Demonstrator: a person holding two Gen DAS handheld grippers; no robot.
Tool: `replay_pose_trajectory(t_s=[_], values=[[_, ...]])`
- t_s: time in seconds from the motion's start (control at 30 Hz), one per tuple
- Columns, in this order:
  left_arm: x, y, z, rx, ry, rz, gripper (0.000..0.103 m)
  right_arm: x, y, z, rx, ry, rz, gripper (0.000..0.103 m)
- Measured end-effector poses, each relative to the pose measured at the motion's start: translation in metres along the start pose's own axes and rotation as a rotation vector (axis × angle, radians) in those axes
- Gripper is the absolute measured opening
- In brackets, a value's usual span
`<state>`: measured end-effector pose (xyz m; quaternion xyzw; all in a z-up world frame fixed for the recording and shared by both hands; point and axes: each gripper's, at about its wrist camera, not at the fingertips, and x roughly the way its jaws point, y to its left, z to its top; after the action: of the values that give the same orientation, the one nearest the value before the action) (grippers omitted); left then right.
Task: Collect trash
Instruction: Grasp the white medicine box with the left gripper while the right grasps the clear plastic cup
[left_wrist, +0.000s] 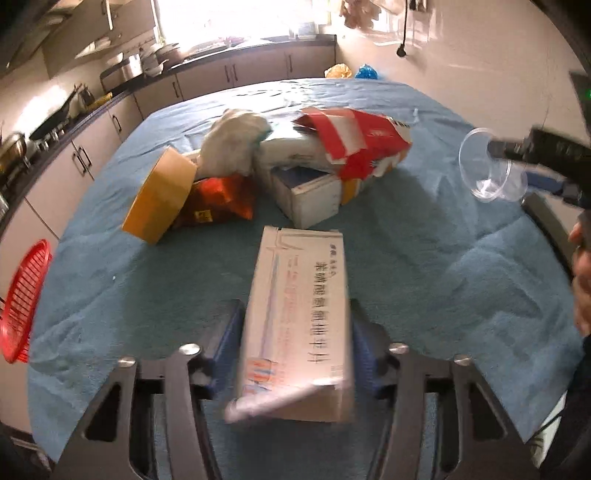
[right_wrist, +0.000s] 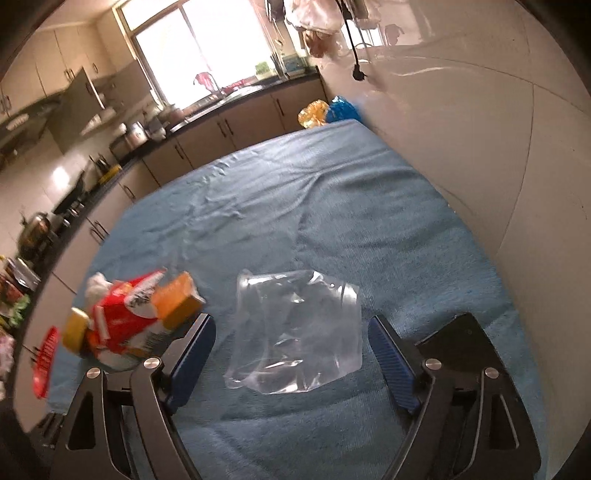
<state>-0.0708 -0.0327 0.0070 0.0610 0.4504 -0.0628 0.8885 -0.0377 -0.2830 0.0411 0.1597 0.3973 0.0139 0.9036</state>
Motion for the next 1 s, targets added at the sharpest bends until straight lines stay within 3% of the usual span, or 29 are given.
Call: replay_pose_trajectory(t_s=[0.03, 0.13, 0.47, 0.67, 1.0], values=[[0.000, 0.002, 0.000, -0.003, -0.001, -0.004, 0.052, 0.003, 0.001, -0.001, -0.007, 0.004, -0.007, 0.088], [-0.002, 0.009, -0.003, -0.009, -0.011, -0.007, 0.052, 0.007, 0.005, -0.004, -0.024, 0.010, -0.031, 0.073], [-0.022, 0.033, -0.010, -0.059, -0.068, -0.038, 0.051, -0.021, 0.029, -0.013, -0.053, -0.052, 0.070, 0.072], [-0.041, 0.047, -0.007, -0.078, -0.126, -0.014, 0.051, -0.043, 0.063, -0.022, -0.117, -0.081, 0.146, 0.072], [-0.056, 0.068, -0.005, -0.112, -0.171, 0.015, 0.051, -0.046, 0.106, -0.040, -0.220, -0.057, 0.223, 0.072]])
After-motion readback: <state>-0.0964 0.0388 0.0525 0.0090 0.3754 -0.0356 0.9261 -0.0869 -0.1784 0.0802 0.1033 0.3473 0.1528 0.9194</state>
